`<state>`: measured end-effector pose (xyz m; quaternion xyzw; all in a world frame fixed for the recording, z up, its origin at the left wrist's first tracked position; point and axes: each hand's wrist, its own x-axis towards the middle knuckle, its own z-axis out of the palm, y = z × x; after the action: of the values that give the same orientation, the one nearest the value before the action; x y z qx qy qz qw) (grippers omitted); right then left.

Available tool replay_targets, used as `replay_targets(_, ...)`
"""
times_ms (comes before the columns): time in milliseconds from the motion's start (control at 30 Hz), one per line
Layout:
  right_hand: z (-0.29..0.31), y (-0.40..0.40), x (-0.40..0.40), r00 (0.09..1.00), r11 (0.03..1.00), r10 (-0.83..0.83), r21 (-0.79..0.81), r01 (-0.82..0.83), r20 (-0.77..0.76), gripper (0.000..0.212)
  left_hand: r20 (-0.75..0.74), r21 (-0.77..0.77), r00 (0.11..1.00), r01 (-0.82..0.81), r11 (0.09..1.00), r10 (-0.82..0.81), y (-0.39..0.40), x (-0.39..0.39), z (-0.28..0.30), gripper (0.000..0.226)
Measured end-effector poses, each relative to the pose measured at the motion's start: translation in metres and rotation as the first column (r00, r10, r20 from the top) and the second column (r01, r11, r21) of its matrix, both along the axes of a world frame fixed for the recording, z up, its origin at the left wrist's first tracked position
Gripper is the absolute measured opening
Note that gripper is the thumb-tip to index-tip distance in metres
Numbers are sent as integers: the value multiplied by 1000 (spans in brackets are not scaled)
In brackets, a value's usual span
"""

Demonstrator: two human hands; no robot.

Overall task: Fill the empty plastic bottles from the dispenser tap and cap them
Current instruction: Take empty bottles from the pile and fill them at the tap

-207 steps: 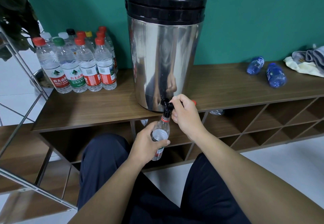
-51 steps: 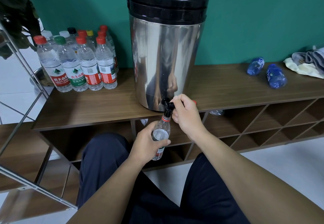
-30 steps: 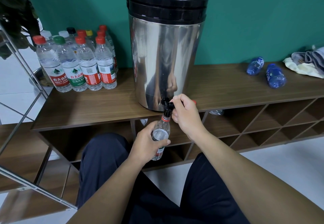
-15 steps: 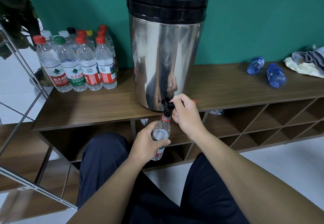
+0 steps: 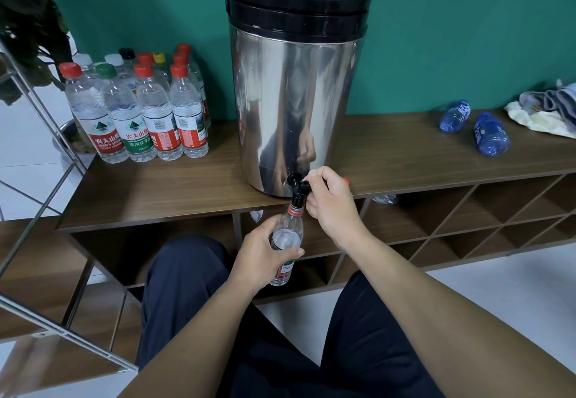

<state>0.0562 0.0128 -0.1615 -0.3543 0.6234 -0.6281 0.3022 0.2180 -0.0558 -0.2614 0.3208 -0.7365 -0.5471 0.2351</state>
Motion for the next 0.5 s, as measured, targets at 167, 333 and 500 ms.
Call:
replay_targets(167, 1, 1, 0, 1000, 1000, -3, 10, 3, -12, 34, 6, -6, 1000, 5, 1000, -5, 1, 1, 2, 71)
replay_targets(333, 5, 3, 3, 1000, 1000, 2, 3, -2, -3, 28, -3, -5, 1000, 4, 1000, -4, 1, 1, 2, 69)
replay_targets(500, 6, 3, 4, 1000, 1000, -3, 1, 3, 15, 27, 7, -3, 1000, 4, 1000, -4, 1, 1, 3, 70)
